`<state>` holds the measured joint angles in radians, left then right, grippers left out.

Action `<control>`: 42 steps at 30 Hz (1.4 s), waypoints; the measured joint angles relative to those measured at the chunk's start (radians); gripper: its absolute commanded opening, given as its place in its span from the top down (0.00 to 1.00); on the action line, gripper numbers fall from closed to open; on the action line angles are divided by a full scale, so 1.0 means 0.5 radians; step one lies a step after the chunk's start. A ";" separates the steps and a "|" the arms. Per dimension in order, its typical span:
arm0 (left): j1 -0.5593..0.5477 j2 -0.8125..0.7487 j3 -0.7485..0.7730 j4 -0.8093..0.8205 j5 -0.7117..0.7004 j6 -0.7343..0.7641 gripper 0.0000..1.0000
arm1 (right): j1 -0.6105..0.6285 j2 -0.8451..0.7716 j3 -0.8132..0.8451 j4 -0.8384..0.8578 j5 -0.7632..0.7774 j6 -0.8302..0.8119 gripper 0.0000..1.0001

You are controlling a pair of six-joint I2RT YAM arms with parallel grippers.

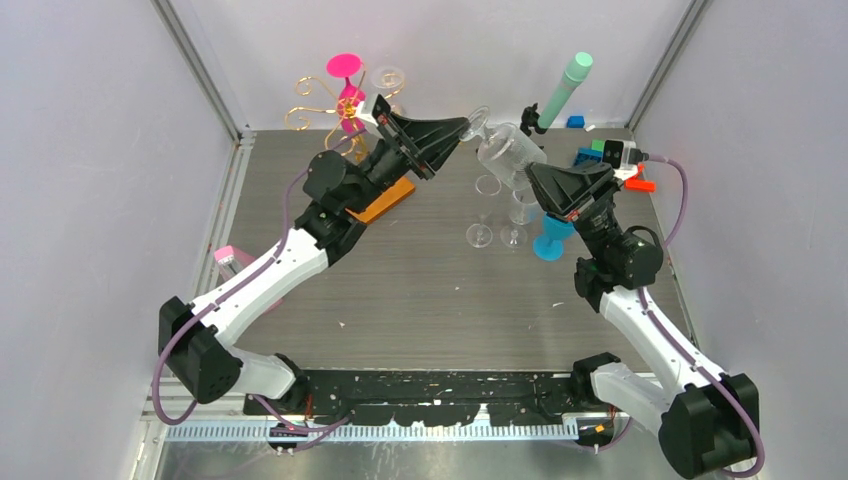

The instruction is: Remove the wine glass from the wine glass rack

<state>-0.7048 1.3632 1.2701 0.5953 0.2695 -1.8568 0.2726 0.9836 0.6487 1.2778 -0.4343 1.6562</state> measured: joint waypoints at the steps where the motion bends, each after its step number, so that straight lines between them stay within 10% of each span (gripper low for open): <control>1: 0.000 0.000 -0.015 0.003 -0.008 -0.013 1.00 | 0.000 -0.003 0.000 0.034 0.007 0.014 0.99; 8: -0.013 0.000 -0.025 0.050 -0.018 -0.046 0.99 | 0.001 -0.002 0.000 0.072 0.016 0.036 1.00; 23: 0.053 -0.120 -0.198 0.091 -0.095 0.256 0.09 | 0.005 -0.160 0.007 -0.394 0.026 -0.208 1.00; 33: 0.456 -0.614 -0.236 -0.734 0.015 1.263 0.00 | 0.007 -0.568 0.562 -2.088 0.209 -1.199 1.00; 42: 0.481 -0.761 0.109 -1.709 -0.117 2.339 0.00 | 0.011 -0.333 1.426 -3.713 1.023 -2.201 1.00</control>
<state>-0.4641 0.9825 1.3247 -0.2592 0.2108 -0.6872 0.2783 0.8169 1.3617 -0.5789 0.0772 0.5556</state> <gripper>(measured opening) 0.994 0.078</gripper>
